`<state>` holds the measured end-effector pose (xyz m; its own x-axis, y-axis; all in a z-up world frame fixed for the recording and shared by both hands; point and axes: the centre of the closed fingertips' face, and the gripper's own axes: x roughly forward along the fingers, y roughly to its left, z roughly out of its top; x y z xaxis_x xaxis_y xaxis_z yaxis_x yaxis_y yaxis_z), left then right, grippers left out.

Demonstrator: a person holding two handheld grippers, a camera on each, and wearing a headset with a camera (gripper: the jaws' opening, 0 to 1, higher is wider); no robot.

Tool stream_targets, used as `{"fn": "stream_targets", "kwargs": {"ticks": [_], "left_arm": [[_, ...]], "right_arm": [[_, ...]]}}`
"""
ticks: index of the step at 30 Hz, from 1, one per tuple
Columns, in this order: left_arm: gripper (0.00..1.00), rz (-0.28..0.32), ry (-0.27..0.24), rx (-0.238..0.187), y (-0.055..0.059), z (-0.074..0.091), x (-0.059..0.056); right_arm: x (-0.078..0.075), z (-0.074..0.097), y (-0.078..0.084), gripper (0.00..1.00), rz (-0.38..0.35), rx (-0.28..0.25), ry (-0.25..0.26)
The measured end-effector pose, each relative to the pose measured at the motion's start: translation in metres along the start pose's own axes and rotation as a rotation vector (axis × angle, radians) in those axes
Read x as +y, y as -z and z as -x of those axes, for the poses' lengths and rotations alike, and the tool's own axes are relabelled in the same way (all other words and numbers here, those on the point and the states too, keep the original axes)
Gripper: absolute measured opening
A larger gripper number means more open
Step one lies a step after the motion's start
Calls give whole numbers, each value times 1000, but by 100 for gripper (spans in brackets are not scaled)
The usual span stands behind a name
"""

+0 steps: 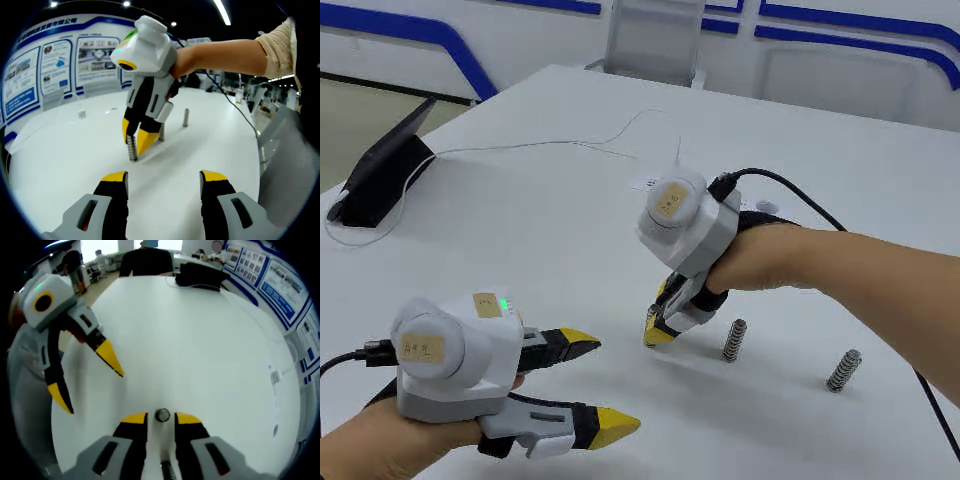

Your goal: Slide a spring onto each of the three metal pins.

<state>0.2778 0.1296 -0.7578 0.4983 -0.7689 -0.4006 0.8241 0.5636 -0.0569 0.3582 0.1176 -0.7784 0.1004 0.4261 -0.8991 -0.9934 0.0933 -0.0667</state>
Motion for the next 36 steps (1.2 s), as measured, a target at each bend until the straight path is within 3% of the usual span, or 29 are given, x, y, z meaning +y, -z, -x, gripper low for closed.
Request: {"fn": "stream_targets", "kwargs": {"ticks": [9, 36], "left_arm": [[59, -4, -1, -1, -2, -1, 0], [61, -1, -1, -2, -7, -4, 0]], "right_arm": [[-4, 16, 7, 27, -28, -33, 20], [-9, 55, 49, 41, -141, -129, 103]]}}
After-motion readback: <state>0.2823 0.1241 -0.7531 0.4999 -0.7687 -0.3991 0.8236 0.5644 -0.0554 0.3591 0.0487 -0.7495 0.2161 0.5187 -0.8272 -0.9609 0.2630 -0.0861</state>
